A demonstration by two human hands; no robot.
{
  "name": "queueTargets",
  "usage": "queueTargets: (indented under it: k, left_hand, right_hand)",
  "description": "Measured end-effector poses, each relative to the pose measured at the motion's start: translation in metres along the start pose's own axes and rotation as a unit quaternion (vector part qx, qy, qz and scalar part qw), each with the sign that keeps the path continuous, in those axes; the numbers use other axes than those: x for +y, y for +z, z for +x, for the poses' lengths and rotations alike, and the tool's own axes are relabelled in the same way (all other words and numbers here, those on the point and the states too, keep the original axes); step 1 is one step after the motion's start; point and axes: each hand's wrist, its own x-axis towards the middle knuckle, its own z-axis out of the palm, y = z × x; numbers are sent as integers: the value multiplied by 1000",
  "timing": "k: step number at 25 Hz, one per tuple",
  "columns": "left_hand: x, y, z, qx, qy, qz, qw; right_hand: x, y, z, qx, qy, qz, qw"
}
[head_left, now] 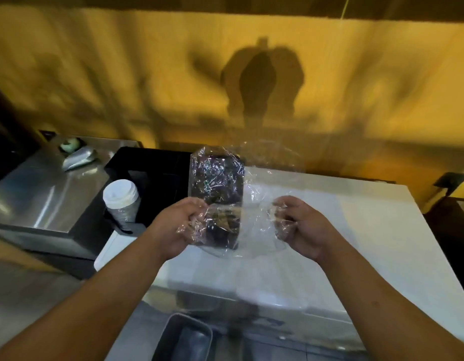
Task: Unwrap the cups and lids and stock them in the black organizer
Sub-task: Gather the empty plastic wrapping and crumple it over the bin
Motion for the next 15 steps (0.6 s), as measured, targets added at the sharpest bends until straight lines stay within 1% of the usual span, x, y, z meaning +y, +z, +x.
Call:
queueTargets:
  k: [3,6,7,8,9,10,11,13,15]
  left_hand:
    - [-3,-7,-7,-13,-21,-139,990]
    - [-8,-16,-19,-75,-38,-225,971]
    - [-10,-18,-23,-103,-41,-228,967]
    - [-9,-19,-27,-129,-41,-224,965]
    - [-7,-20,-32,-141,-33,-214,966]
    - [-3,-21,-35,-146,-19,-200,969]
    - [3,-22,-38,-144,3,-179,973]
    - [12,-27,-47,-123,41,-119,984]
    - [19,-37,-54,-96,63,-61,991]
  right_hand:
    - [-12,13,7,10,-30,48,998]
    - [-18,30,8,13,-66,99,993]
    - [-16,40,8,8,-84,87,993]
    - [-11,50,7,10,-109,45,993]
    - [-4,61,5,22,-144,-27,989]
    - [4,70,2,41,-184,-117,975]
    - [12,78,-1,64,-224,-209,950]
    - [26,91,-9,95,-302,-370,874]
    - [40,105,-18,84,-364,-480,794]
